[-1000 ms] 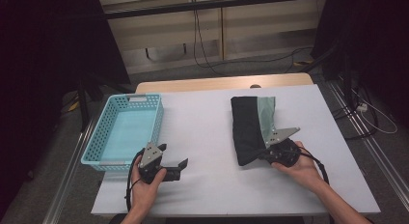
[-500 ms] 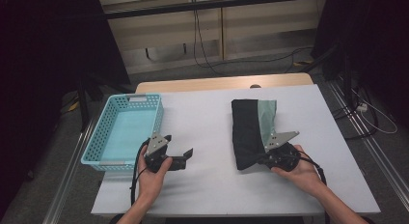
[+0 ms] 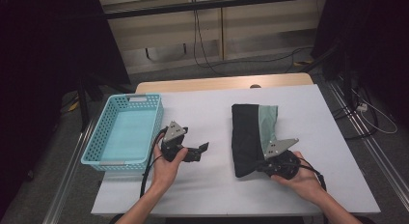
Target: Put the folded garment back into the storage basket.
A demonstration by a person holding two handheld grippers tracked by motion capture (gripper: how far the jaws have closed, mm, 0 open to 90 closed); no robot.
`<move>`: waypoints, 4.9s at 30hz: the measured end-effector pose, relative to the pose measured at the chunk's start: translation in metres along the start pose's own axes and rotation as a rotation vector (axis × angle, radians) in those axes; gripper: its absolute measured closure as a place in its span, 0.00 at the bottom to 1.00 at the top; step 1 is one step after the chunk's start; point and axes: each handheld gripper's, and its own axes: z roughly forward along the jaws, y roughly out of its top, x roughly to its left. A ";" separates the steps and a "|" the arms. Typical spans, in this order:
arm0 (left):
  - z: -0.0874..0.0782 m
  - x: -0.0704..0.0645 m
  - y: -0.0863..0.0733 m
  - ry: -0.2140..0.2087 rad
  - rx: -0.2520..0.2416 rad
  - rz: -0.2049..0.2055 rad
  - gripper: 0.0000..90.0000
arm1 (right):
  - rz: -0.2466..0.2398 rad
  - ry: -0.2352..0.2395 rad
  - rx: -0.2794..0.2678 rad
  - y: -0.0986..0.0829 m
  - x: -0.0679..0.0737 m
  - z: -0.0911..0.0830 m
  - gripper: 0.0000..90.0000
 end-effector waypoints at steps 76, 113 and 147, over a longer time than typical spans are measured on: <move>0.169 0.007 0.051 -0.190 0.179 -0.141 0.36 | -0.043 0.046 0.020 -0.009 0.023 0.002 0.92; 0.155 -0.004 0.069 -0.198 0.119 -0.158 0.82 | -0.016 0.024 -0.056 -0.001 0.025 -0.008 0.92; 0.106 0.024 0.110 -0.121 0.049 -0.114 0.84 | -0.068 0.037 -0.171 0.050 0.032 -0.007 0.92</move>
